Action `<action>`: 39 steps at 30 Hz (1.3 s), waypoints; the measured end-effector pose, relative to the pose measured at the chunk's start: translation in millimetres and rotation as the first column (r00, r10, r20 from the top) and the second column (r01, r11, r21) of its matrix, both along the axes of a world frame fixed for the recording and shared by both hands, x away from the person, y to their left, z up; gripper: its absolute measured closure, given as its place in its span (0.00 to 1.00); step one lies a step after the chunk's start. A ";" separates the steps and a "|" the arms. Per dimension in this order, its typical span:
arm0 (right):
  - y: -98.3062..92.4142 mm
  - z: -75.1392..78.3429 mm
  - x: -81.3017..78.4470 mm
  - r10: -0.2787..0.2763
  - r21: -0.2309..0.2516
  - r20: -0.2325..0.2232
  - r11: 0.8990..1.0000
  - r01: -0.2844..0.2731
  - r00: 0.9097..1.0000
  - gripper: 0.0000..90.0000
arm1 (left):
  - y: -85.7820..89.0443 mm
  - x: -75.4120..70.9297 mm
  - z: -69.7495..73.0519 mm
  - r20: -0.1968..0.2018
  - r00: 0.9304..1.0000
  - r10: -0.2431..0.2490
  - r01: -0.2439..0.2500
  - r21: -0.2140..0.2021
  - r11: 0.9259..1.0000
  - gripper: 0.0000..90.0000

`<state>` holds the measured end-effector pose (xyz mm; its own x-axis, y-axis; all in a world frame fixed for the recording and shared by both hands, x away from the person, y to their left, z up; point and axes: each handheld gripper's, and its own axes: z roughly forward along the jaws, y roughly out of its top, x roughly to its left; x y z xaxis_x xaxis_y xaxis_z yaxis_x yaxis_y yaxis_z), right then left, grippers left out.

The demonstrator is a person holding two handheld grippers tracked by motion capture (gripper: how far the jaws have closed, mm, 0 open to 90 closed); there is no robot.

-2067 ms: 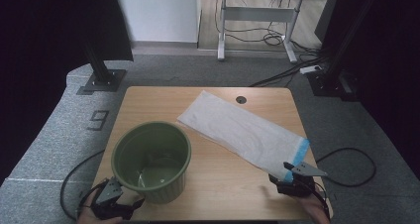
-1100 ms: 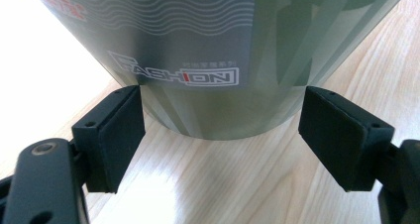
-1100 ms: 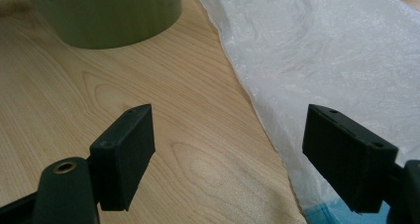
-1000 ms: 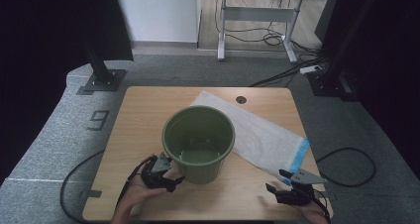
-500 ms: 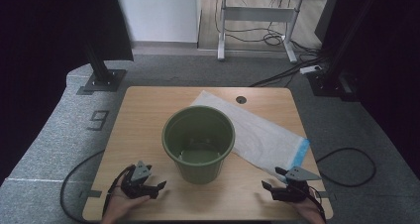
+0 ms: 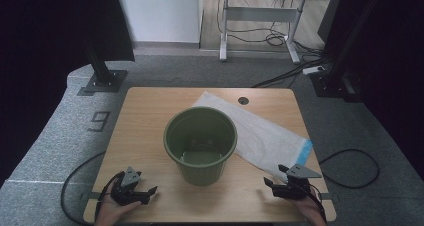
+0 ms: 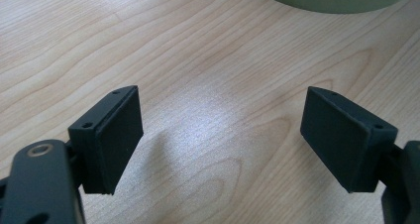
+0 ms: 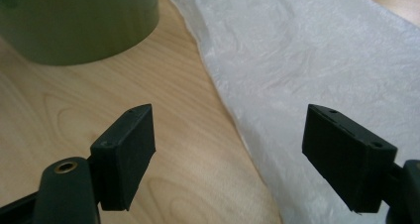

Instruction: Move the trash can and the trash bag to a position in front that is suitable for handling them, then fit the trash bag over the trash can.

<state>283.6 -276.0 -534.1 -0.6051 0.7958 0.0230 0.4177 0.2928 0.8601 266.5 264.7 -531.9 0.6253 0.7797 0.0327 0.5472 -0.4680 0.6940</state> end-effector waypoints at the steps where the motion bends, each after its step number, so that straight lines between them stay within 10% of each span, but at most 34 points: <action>1: 1.7 0.6 1.8 -0.006 -0.001 0.002 1.000 0.006 1.000 0.22 | 0.0 -0.4 0.3 0.000 1.000 0.000 0.000 0.002 1.000 0.18; 20: 69.8 1.5 89.3 -0.093 -0.117 -0.045 0.989 0.087 0.995 0.25 | -6.3 16.8 -10.6 -0.026 1.000 0.012 -0.012 -0.018 1.000 0.17; 39: 72.8 -14.6 93.3 -0.074 -0.118 -0.136 0.991 0.058 0.988 0.90 | -6.5 16.2 -11.4 -0.026 0.999 0.021 -0.021 0.009 1.000 0.17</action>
